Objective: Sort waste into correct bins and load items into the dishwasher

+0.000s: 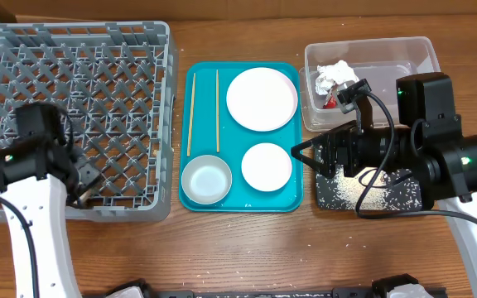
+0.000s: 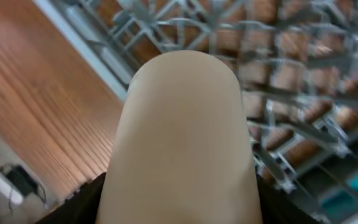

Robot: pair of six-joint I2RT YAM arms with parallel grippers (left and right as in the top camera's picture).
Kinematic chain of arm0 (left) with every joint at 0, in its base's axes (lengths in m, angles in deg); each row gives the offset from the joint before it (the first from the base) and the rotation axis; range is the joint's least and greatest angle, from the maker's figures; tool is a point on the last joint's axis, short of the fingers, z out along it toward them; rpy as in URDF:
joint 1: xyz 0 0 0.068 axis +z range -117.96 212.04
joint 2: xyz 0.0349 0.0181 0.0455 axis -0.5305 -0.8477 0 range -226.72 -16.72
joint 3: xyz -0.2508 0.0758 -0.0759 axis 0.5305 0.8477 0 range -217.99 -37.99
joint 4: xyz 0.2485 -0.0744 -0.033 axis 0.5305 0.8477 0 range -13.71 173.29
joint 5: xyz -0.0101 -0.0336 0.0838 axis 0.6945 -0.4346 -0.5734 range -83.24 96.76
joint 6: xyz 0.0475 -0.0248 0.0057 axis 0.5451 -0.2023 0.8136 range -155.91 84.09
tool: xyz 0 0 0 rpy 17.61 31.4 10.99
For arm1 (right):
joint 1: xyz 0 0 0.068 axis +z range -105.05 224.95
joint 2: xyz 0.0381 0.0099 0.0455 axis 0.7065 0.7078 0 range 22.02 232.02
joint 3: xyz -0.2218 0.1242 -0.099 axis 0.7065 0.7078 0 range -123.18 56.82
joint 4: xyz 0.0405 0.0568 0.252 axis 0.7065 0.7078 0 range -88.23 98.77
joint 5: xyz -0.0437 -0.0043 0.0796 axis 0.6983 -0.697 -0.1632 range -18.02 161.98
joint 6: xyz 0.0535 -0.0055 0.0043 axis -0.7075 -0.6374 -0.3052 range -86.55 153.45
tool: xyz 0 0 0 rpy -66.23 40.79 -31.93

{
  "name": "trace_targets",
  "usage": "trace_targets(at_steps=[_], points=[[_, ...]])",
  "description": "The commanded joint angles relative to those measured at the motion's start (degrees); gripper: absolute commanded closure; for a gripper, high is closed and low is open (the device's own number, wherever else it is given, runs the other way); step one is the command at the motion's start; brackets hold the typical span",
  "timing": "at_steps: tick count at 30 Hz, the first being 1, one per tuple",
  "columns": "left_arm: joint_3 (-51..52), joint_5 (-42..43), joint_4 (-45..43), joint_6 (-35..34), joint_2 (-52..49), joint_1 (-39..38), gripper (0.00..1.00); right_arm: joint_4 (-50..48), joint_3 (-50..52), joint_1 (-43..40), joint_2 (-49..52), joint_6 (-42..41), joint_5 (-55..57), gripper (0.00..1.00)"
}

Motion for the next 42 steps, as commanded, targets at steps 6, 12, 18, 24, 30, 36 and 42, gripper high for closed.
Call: trace_targets(at_steps=[6, 12, 18, 24, 30, 36, 42], points=[[1.77, 14.21, -4.90, 5.66, -5.35, 5.88, 0.34, 1.31, -0.46, -0.11, -0.09, 0.50, 0.22, 0.25], [-6.51, 14.32, 1.33, 6.27, -5.49, 5.90, 0.02, 1.42, -0.46, -0.11, -0.09, 0.52, 0.22, 0.25], [-27.52, 34.38, 9.27, 28.70, 0.96, -2.34, 0.09, -2.21, -0.46, 7.67, 0.00, -4.22, 17.88, 0.23], [-27.91, 33.35, 11.67, 36.06, 13.22, -14.45, 0.00, -7.04, -0.46, 24.74, 4.81, -16.63, 41.03, 0.08], [-27.91, 25.70, 15.19, 29.68, 22.34, -14.34, 0.00, -15.17, -0.46, 26.91, 13.64, -16.74, 37.40, 0.00], [-27.91, 25.73, 16.24, 29.66, 23.80, -14.36, 0.00, -16.63, -0.46, 26.91, 15.69, -16.74, 35.54, 0.00], [-27.91, 25.75, 16.24, 29.66, 23.82, -14.34, 0.00, -16.37, -0.46, 26.91, 15.69, -16.74, 27.98, 0.00]])
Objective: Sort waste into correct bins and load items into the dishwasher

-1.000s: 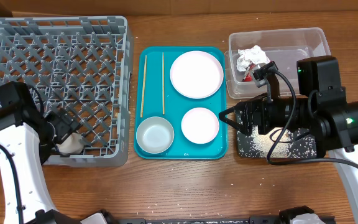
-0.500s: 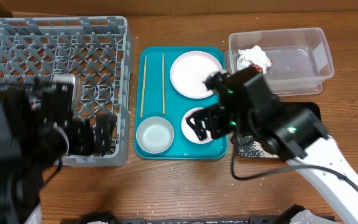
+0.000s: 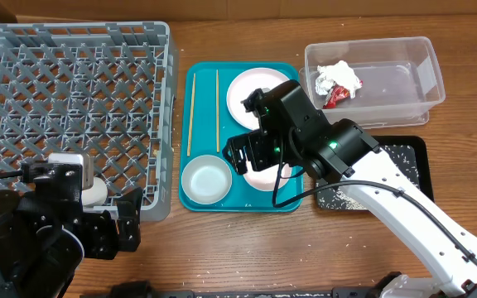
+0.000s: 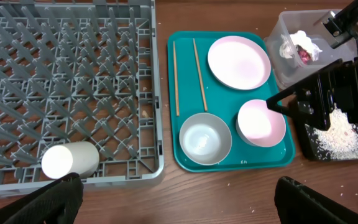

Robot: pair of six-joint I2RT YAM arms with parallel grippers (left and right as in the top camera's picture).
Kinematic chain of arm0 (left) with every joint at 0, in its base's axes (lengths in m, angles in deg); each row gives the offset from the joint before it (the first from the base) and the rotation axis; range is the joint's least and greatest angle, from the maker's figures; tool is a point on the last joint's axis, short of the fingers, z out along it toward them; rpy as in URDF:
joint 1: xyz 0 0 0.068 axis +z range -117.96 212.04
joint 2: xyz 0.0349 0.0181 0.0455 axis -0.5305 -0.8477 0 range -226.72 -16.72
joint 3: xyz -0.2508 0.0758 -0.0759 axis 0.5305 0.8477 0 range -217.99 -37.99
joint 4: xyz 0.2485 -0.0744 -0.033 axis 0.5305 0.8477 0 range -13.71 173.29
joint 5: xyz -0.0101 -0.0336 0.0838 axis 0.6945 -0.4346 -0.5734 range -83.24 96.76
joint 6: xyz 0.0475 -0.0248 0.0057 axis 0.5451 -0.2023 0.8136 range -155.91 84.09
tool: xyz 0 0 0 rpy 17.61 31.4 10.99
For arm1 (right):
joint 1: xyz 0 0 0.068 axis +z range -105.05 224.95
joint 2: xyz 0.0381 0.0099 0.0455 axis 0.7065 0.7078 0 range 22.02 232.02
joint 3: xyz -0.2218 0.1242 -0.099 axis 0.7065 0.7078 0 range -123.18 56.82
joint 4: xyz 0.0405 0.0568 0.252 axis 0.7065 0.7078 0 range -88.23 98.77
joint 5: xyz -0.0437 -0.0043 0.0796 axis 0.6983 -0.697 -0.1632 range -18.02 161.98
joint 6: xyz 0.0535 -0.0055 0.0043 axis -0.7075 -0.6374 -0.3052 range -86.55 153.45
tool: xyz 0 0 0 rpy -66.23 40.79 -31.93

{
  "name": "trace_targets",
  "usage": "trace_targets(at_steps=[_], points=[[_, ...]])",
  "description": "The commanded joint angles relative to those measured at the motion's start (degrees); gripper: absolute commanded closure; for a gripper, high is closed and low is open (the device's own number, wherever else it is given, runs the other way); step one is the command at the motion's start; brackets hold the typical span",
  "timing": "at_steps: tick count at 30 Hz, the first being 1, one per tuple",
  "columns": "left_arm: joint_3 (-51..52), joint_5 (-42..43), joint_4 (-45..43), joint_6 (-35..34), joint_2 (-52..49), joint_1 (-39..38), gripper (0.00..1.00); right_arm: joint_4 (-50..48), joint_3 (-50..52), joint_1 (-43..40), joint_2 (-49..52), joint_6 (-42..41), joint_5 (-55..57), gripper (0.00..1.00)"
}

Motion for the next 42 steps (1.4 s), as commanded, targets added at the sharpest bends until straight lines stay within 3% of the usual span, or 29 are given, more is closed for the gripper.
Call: trace_targets(at_steps=[1, 5, 7, 12, 17, 23, 32, 42], points=[[-0.72, -0.68, -0.13, -1.22, -0.13, -0.33, 0.00, -0.11, -0.46, 0.26, -0.57, -0.26, -6.01, 0.00], [-0.72, -0.68, -0.13, -1.22, -0.13, -0.33, 0.00, 0.42, -0.46, 0.26, -0.57, -0.17, -5.95, 0.00], [-0.72, -0.68, -0.13, -1.22, -0.13, -0.33, 0.00, 4.00, -0.46, -0.70, -1.01, -0.07, -0.79, 0.00], [-0.72, -0.68, -0.11, -1.22, -0.13, -0.33, 0.00, 15.43, -0.46, -9.97, -9.49, 2.97, -0.72, 0.00], [-0.72, -0.68, -0.11, -1.22, -0.13, -0.33, 0.00, 11.78, -0.42, -16.59, -20.68, 14.84, 1.60, 0.00], [-0.72, -0.68, -0.11, -1.22, -0.13, -0.33, 0.00, 1.07, 5.35, -19.04, -34.51, 18.53, 14.95, 0.00], [-0.72, -0.68, -0.07, -1.22, -0.13, -0.33, 0.00, -16.70, 36.30, -33.70, -59.12, 18.51, 16.46, 0.00], [-0.72, -0.68, -0.07, -1.22, -0.13, -0.33, 0.00, -29.83, 63.60, -39.10, -80.28, 18.45, 16.22, 0.00]])
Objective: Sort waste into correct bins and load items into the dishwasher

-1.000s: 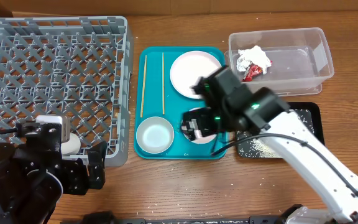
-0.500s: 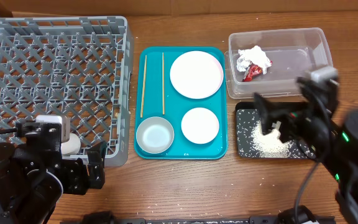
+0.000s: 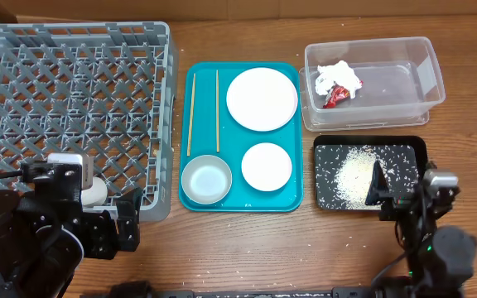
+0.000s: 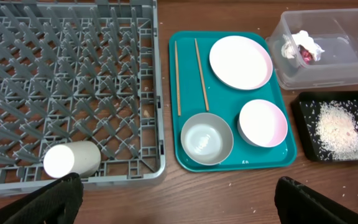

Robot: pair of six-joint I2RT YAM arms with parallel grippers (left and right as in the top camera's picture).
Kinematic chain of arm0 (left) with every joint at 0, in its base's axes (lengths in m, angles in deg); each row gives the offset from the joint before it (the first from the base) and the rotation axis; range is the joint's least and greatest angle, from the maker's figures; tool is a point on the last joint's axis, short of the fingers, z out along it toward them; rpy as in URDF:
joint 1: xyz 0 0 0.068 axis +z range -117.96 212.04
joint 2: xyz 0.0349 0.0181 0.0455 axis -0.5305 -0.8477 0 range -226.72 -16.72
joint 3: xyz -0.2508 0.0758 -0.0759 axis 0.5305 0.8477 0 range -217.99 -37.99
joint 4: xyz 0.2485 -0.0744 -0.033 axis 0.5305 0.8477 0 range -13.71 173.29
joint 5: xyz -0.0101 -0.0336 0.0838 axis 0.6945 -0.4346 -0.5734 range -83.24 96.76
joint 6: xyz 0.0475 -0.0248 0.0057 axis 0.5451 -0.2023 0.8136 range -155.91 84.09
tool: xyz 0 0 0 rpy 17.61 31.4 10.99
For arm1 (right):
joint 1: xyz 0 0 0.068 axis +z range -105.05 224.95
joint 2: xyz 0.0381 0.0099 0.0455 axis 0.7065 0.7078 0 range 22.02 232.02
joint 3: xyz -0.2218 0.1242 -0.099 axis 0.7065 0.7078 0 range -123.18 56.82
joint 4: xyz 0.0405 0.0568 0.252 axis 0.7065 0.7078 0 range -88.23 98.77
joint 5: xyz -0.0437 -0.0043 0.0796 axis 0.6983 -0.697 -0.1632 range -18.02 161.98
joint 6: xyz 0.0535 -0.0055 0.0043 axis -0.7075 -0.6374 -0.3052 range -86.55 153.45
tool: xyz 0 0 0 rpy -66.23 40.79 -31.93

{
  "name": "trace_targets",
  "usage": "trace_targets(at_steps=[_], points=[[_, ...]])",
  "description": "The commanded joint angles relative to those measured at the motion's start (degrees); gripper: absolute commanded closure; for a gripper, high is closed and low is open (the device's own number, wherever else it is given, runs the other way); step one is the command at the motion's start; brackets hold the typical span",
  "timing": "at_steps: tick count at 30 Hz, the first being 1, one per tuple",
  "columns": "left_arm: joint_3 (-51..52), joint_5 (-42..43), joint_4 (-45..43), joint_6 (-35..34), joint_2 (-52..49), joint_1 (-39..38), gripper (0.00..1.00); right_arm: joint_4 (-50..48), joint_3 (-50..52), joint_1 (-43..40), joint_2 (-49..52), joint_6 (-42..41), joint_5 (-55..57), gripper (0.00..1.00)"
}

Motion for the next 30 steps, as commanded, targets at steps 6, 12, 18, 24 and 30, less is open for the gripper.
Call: trace_targets(at_steps=[6, 12, 18, 24, 30], points=[[-0.70, -0.31, -0.11, -1.20, -0.09, -0.33, 0.00, -13.07, 16.35, -0.90, -10.62, 0.17, 0.31, 0.00], [-0.70, -0.31, -0.11, -1.20, -0.09, -0.33, 0.00, -20.76, 20.68, -0.87, -10.60, 0.20, -1.03, 0.00], [-0.70, -0.31, -0.11, -1.20, -0.09, -0.33, 0.00, -17.66, 20.63, -0.83, -10.60, 0.22, -1.16, 0.00], [-0.70, -0.31, -0.11, -1.20, -0.09, -0.33, 0.00, -17.64, 20.63, -0.83, -10.54, 0.20, -1.16, 0.00], [-0.70, -0.31, -0.11, -1.20, -0.09, -0.33, 0.00, -17.64, 20.63, -0.42, -10.54, 0.22, -1.16, 0.00]])
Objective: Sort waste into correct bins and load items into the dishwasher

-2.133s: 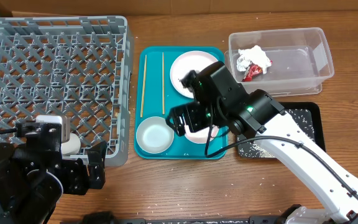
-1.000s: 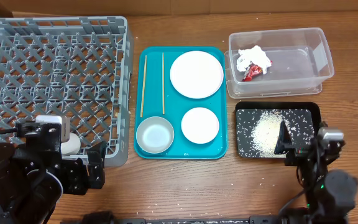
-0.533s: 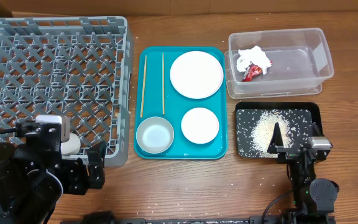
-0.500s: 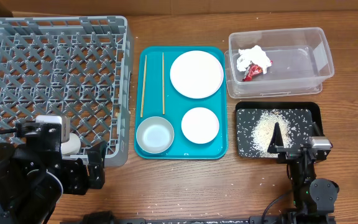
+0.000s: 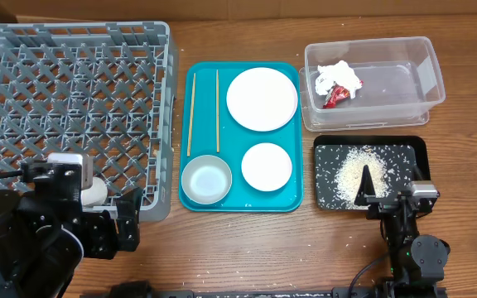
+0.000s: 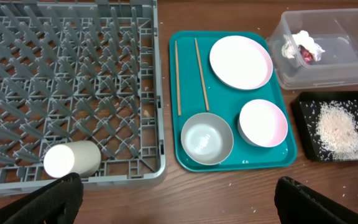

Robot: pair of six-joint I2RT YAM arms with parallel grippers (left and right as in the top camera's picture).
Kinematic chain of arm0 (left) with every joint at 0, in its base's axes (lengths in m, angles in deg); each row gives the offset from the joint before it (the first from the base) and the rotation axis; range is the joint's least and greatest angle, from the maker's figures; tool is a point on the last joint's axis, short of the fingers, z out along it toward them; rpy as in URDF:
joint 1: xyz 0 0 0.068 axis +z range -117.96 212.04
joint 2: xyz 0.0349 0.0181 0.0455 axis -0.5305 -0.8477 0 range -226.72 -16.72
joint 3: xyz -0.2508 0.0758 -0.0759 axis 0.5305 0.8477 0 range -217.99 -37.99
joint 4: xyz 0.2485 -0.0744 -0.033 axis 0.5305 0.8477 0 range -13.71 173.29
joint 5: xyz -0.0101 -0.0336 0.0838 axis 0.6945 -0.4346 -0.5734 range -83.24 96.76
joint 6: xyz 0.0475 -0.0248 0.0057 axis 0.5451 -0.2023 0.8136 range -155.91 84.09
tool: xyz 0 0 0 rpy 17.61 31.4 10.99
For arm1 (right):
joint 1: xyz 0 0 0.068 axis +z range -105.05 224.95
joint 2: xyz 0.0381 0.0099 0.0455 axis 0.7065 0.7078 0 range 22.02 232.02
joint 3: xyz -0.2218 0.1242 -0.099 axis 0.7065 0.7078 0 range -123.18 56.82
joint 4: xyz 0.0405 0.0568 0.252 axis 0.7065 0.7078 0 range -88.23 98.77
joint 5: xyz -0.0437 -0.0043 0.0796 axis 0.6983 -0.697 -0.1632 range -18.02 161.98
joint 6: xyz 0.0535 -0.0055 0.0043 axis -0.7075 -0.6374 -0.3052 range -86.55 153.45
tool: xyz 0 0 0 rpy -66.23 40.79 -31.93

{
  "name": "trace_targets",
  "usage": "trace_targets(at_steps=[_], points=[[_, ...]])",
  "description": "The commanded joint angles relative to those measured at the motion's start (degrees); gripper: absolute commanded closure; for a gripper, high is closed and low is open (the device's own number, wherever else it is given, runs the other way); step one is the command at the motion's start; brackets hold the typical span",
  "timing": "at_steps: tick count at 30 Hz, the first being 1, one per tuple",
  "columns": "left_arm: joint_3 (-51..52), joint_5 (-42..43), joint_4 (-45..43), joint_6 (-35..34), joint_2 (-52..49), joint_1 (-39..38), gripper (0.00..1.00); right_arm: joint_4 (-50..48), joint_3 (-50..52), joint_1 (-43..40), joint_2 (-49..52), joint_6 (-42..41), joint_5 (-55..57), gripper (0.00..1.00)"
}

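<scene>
A pale cup (image 6: 71, 159) lies on its side in the near left corner of the grey dish rack (image 6: 67, 18). The teal tray (image 6: 185, 163) holds two chopsticks (image 6: 177, 78), a large white plate (image 6: 240, 61), a small white dish (image 6: 262, 122) and a grey bowl (image 6: 207, 137). My left gripper (image 6: 182, 202) hangs open over bare table in front of the rack, nothing between its fingers. My right gripper (image 5: 367, 192) is drawn back at the front right edge, at the near side of the black tray; only one finger shows.
A clear bin (image 5: 404, 50) at the back right holds crumpled white paper (image 5: 336, 76) and a red wrapper. In front of it a black tray (image 5: 330, 157) carries scattered rice. Rice grains dot the table's front edge.
My right arm has shifted a little to the left at the front edge, so more of the black tray shows. The left arm and all dishes are where they were.
The cup filled the left wrist view over the rack, and my right gripper stood open between black tray and teal tray. Then the cup lay in the rack with my left gripper open and back, the right over the small dish. Both arms now sit at the front edge.
</scene>
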Motion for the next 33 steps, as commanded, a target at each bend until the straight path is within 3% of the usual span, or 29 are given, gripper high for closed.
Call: trace_targets(at_steps=[1, 2, 6, 10, 13, 17, 19, 20, 23, 26, 28, 33], points=[[-0.70, -0.28, -0.11, -1.20, -0.09, -0.33, 0.00, -0.35, 0.57, 0.24, -0.61, 0.20, 0.00, 0.00], [-0.70, -0.28, -0.11, -1.20, -0.09, -0.33, 0.00, -0.35, 0.57, 0.24, -0.61, 0.22, 0.00, 0.00], [-0.70, 11.54, -3.34, -12.90, -0.09, -0.35, 0.00, -0.35, 0.57, 0.24, -0.61, 0.20, 0.00, 0.00], [0.04, 16.76, -13.77, -12.76, -1.36, -0.39, 0.00, -0.35, 0.57, 0.24, -0.61, 0.20, 0.00, 0.00], [2.10, 16.76, -14.88, -14.88, -5.84, -1.14, 0.00, -0.35, 0.57, 0.24, -0.61, 0.20, 0.00, 0.00], [5.77, 11.76, -14.62, -14.49, -15.80, -7.74, 0.01, -0.35, 0.57, 0.24, -0.61, 0.22, 0.00, 0.00], [6.32, 7.82, -15.45, -14.56, -23.67, -14.08, 0.12, -0.35, 0.57, 0.24, -0.61, 0.20, 0.00, 0.00], [6.32, 6.08, -16.13, -14.80, -26.10, -16.11, 0.12, -0.35, 0.57, 0.24, -0.61, 0.20, 0.00, 0.00], [6.29, -5.44, -20.57, -17.70, -36.79, -23.76, 0.14, -0.35, 0.57, 0.24, -0.61, 0.20, 0.00, 0.00], [6.29, -12.63, -23.12, -21.79, -43.87, -26.51, 0.18, -0.35, 0.57, 0.24, -0.61, 0.22, 0.00, 0.00], [6.29, -14.78, -24.92, -25.44, -49.09, -27.41, 0.28, -0.35, 0.57, 0.24, -0.61, 0.22, 0.00, 0.00], [6.29, -13.27, -31.26, -28.81, -58.47, -27.08, 0.33, -0.35, 0.57, 0.24, -0.61, 0.20, 0.00, 0.00]])
